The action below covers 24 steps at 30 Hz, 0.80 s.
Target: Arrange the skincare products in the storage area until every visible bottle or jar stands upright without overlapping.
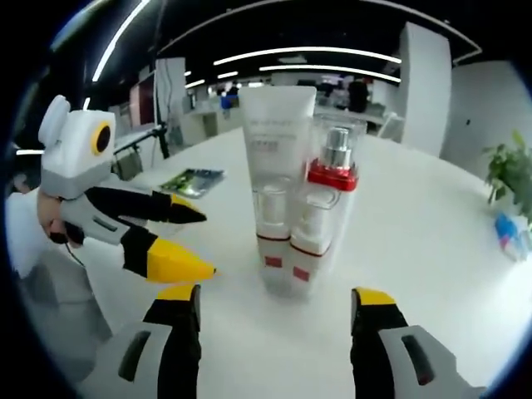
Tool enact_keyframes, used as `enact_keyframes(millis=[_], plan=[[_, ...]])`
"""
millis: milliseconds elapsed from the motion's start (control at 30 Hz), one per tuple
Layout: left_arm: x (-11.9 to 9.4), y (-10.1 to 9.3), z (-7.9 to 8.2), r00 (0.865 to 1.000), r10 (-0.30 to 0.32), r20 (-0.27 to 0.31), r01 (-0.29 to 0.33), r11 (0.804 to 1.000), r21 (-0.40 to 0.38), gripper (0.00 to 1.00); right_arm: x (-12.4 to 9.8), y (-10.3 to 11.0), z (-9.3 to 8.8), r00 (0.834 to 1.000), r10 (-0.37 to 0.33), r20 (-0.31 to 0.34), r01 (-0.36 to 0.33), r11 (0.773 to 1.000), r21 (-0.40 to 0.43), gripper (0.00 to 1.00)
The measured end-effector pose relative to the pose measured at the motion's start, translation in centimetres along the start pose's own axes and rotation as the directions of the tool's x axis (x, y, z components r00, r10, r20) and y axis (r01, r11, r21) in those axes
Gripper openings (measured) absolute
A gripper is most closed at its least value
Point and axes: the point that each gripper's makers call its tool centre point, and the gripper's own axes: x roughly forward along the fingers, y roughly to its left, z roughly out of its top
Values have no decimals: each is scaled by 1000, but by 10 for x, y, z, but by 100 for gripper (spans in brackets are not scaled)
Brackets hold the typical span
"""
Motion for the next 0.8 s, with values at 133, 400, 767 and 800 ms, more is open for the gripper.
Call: enact_keyframes(millis=[133,400,767,800], plan=[[-10,1,-1,1000,-6,-9,6,1000,19,55,-5,1,7,1000,-3,20,3,1000,4,78],[-30,9,-4,999,10,-39,-7,997,80,71,-11,18,8,999,41,8,-40,998,-51,93],[-53,17,1,999,34,-33,-31,996,89,74,-25,24,19,998,54,24,-53,997,-64,99],[-56,18,2,999,30,-28,-27,995,91,75,-26,24,20,998,54,27,-52,996,-67,99]])
